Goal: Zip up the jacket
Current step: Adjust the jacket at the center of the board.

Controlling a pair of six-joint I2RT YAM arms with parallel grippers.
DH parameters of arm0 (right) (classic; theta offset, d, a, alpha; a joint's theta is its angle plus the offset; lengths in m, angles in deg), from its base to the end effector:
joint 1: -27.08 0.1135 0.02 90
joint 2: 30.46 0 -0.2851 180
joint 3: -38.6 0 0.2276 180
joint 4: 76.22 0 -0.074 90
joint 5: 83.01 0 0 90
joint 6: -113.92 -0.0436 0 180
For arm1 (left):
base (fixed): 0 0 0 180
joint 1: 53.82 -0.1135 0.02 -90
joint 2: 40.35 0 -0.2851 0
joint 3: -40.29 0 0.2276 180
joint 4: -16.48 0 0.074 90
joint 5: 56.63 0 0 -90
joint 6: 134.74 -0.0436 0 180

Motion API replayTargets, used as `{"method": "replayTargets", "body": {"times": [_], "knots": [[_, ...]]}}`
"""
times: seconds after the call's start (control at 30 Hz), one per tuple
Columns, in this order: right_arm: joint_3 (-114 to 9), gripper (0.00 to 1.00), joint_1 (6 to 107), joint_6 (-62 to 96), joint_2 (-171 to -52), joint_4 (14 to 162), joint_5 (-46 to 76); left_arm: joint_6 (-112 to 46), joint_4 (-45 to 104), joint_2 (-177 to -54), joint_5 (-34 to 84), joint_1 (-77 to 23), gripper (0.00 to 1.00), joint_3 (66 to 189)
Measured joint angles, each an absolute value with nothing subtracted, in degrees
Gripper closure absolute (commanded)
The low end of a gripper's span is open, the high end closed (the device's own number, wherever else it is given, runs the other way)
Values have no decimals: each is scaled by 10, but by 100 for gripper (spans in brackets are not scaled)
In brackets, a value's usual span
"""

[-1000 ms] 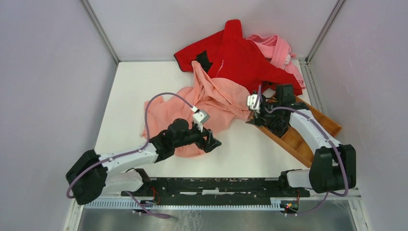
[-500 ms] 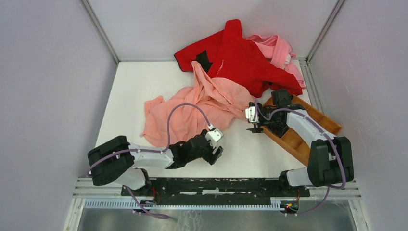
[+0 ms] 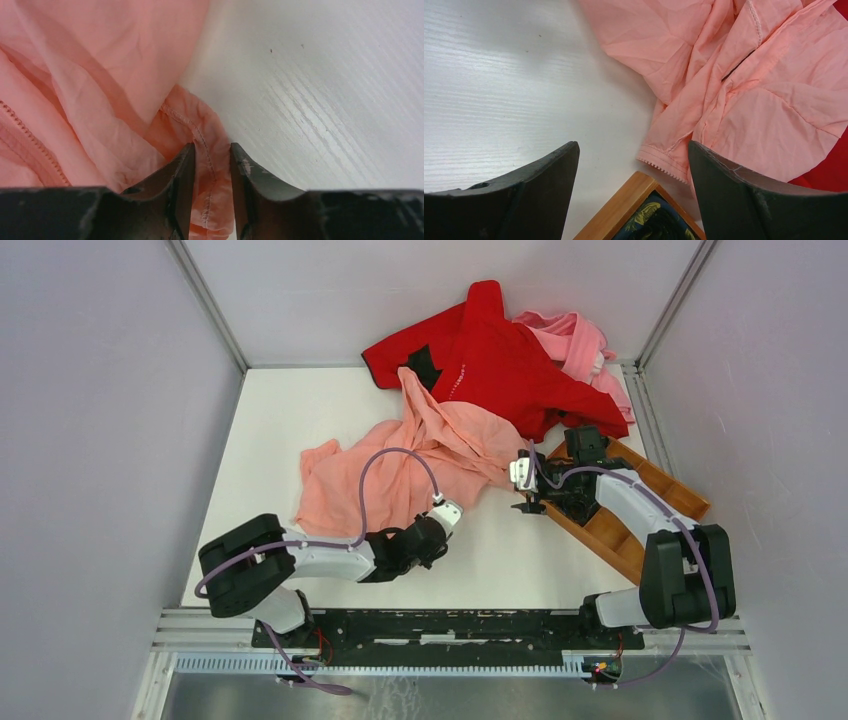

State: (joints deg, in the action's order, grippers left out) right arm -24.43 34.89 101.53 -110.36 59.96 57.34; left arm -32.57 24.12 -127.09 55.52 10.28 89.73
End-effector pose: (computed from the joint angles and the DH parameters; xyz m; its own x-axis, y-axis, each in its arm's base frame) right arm 0.2309 0.0656 0.2393 0.2641 -0.5929 -0.7608 -0.9425 0.0089 -0.3341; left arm 0.1309 -0.2319 0.1794 -0.4527 0.4852 -0.7481 0.6354 0.7641 0.1111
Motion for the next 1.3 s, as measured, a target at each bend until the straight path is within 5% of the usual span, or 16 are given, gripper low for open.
{"method": "replayTargets", "body": {"times": [0.1,0.13,0.37,0.73,1.07,1.17,1.3], "knots": [[-244,14,349,1012,-1100,604,573,-314,250,-1270,555,103,96,898],[-244,15,349,1011,-1099,606,572,-311,253,-1270,555,103,98,898],[-243,14,349,1009,-1091,606,560,-312,307,-1197,522,101,98,880],[-357,28,381,1062,-1159,539,518,-334,417,-829,481,98,98,875],[-363,36,426,1004,-1238,542,439,-333,493,-772,503,96,98,894],[-364,46,432,987,-1256,548,410,-333,505,-778,513,95,98,904],[-366,79,442,972,-1271,552,382,-333,517,-783,516,95,98,913]]}}
